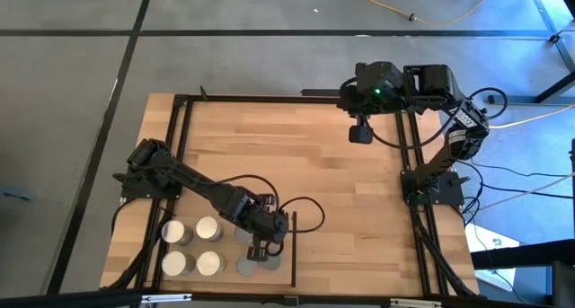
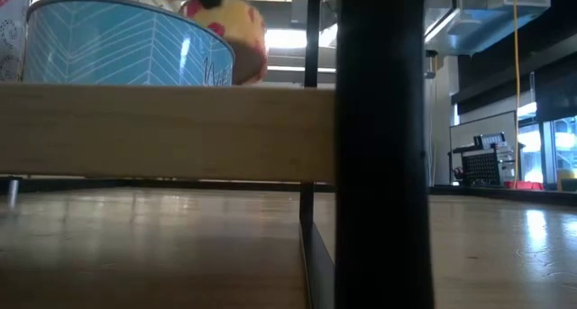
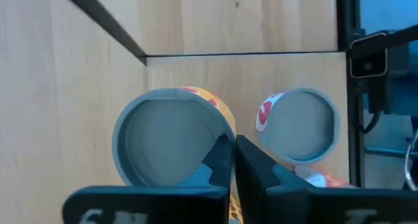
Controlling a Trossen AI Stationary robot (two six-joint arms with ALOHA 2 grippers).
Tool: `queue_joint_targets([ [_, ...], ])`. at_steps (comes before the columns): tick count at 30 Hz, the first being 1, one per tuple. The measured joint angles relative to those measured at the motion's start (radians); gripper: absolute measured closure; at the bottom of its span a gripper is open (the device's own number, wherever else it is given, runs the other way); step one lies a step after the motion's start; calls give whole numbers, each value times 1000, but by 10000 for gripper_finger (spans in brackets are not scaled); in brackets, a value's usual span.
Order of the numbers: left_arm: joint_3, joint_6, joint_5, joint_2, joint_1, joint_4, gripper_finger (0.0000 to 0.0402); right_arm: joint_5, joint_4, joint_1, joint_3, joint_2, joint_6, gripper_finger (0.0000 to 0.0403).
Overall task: Pick and place cans onto a shelf
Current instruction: Put the canned pineapple rings on the shelf
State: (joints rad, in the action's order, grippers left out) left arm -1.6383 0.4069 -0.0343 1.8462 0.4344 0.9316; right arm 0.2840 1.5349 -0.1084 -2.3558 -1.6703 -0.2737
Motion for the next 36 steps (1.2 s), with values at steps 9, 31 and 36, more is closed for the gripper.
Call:
queue_joint_targets([
  [9,55,116,-27,0,17,-82,401,0,0,0,0,0,2,398],
  [31,54,116,30,112,20,-149,401,-1,2,0,0,0,0,398],
  [36,55,116,46,114,16,-149,384,-1,3,0,0,0,0,395],
])
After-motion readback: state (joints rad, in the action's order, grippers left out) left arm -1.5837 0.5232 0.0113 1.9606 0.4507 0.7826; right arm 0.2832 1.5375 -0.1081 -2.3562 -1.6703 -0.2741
